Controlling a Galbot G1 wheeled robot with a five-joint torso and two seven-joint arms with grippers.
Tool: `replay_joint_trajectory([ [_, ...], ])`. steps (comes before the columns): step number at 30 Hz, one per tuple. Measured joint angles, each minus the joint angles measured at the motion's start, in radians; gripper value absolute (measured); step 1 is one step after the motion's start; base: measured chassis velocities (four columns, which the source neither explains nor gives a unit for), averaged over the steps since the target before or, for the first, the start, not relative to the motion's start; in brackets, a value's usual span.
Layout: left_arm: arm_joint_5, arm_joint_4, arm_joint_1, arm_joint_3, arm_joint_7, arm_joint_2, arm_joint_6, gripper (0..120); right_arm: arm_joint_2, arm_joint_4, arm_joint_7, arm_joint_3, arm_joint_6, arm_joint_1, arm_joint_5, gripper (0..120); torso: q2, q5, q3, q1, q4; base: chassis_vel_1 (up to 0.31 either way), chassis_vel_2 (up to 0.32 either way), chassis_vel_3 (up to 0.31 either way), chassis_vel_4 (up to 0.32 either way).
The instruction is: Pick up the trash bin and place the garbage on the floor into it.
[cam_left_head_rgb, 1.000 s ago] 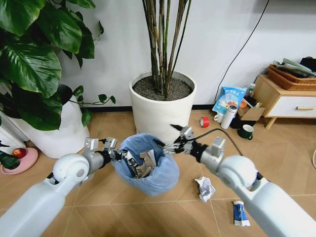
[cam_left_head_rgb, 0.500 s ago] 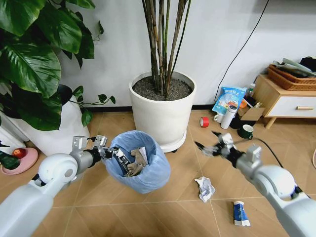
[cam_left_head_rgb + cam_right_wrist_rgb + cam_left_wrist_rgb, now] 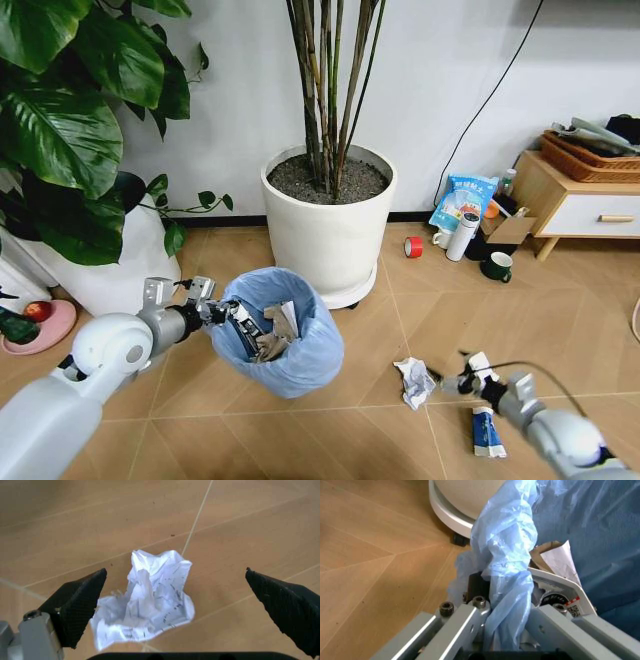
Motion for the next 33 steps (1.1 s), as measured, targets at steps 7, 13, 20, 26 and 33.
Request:
replay_joint_trajectory([
  [7, -0.003, -0.003, 0.0, 0.012, 0.001, 0.003, 0.0, 0, 0.07, -0.136, 0.034, -0.049, 0.004, 0.088, -0.002, 100, 0.0, -0.0005, 0.0, 0.0, 0.0003, 0.0, 0.0, 0.0, 0.0],
  [13, -0.016, 0.0, -0.002, 0.014, 0.0, 0.007, 0.0, 0, 0.112, -0.211, 0.039, -0.06, 0.016, 0.12, -0.017, 100, 0.0, -0.0005, 0.0, 0.0, -0.0003, 0.0, 0.0, 0.0, 0.0],
  [20, -0.022, -0.005, 0.0, 0.015, -0.002, 0.009, 0.0, 0, 0.178, -0.336, 0.036, -0.071, 0.047, 0.197, -0.049, 99, 0.0, -0.0002, 0.0, 0.0, 0.0002, 0.0, 0.0, 0.0, 0.0],
  [26, -0.022, -0.008, 0.001, 0.017, -0.004, 0.009, 0.0, 0, 0.191, -0.365, 0.035, -0.081, 0.048, 0.218, -0.049, 77, 0.0, -0.0006, 0.0, 0.0, -0.0001, 0.0, 0.0, 0.0, 0.0],
  [33, -0.02, -0.008, -0.001, 0.027, -0.007, 0.004, 0.0, 0, 0.201, -0.37, 0.038, -0.092, 0.05, 0.229, -0.048, 54, 0.0, -0.0004, 0.0, 0.0, 0.0, 0.0, 0.0, 0.0, 0.0],
])
